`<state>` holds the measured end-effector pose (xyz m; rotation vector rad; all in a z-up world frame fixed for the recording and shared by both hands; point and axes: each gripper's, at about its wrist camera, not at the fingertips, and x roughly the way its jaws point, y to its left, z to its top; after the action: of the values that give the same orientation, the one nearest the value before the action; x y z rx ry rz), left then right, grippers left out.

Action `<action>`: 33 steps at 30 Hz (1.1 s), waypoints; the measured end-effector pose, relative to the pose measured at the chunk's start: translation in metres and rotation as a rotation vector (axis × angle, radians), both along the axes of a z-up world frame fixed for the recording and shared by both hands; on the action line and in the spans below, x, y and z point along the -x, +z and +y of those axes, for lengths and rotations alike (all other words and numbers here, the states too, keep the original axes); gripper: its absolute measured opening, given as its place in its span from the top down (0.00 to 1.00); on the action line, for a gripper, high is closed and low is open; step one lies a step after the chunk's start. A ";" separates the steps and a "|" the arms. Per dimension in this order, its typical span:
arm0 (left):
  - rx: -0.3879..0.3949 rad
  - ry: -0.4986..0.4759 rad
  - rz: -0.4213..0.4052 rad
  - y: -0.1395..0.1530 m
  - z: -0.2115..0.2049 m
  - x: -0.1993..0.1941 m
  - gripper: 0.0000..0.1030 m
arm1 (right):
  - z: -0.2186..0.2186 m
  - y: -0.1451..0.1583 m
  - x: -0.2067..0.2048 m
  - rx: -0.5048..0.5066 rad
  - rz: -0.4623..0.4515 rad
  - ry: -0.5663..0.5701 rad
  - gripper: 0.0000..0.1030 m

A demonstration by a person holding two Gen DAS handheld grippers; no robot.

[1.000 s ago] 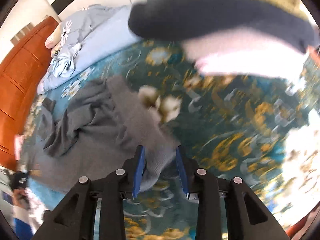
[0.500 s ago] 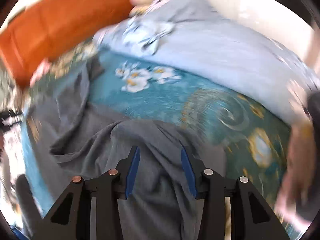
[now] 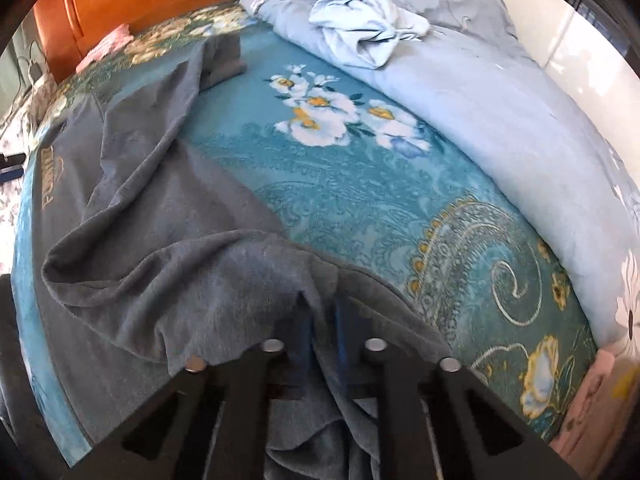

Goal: Fold clothes

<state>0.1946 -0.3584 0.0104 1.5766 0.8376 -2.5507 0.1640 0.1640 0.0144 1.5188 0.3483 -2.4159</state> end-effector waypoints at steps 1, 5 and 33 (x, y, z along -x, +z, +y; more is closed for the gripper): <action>-0.008 -0.001 -0.006 -0.002 0.002 0.001 0.49 | 0.003 0.003 -0.001 0.010 0.007 -0.012 0.92; 0.001 -0.014 -0.007 -0.002 0.008 0.003 0.49 | 0.039 0.027 0.002 0.013 0.106 -0.159 0.93; -0.332 0.041 0.003 -0.013 0.030 0.065 0.48 | 0.071 0.029 -0.042 0.063 0.302 -0.593 0.47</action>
<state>0.1299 -0.3287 -0.0026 1.6101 1.3374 -2.4851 0.2058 0.2351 0.0435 1.3686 -0.1529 -3.0859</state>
